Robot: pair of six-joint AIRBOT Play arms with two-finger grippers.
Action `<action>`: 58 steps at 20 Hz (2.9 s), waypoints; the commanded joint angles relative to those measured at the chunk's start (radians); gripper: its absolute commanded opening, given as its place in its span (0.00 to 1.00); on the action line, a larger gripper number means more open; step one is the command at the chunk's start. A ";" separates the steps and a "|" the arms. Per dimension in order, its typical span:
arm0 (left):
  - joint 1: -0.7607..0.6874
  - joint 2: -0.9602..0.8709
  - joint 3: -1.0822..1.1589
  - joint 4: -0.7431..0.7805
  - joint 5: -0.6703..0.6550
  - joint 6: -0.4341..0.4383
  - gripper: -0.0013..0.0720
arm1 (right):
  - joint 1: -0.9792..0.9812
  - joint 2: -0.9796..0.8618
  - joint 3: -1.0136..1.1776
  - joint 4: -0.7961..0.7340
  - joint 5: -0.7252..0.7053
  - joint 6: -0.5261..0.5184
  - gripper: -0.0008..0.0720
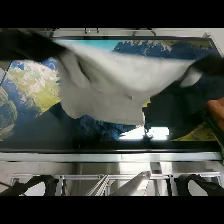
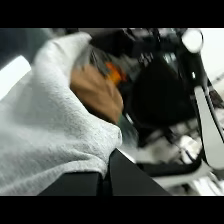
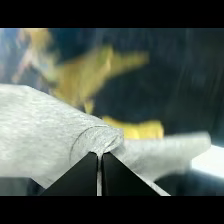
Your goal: Fold the shirts.
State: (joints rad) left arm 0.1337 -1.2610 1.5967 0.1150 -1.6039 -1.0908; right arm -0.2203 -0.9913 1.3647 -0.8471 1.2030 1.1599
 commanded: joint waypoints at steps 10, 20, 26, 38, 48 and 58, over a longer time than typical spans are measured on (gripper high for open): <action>0.087 0.046 0.126 0.089 -0.127 -0.055 0.04 | 0.000 0.025 0.188 0.156 0.043 -0.004 0.03; -0.020 -0.375 0.126 0.489 -0.015 -0.083 1.00 | 0.160 -0.480 0.189 0.148 -0.037 0.021 0.80; 0.091 -0.555 0.126 0.485 -0.008 -0.108 1.00 | -0.008 -0.521 0.143 0.102 0.220 0.045 0.79; -0.259 -0.773 0.126 0.585 -0.106 -0.158 0.98 | 0.250 -0.494 -0.599 0.225 -0.202 -0.069 0.79; -0.287 -0.863 0.126 0.674 -0.021 -0.201 0.28 | 0.341 -0.504 -0.598 0.323 -0.414 -0.099 0.08; -0.188 -0.736 0.225 0.487 -0.062 -0.114 0.04 | 0.282 -0.438 -0.526 0.251 -0.393 -0.117 0.03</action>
State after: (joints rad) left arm -0.0933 -2.0422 1.7992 0.6338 -1.6241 -1.2175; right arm 0.0982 -1.4452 0.7929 -0.5537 0.8104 1.0458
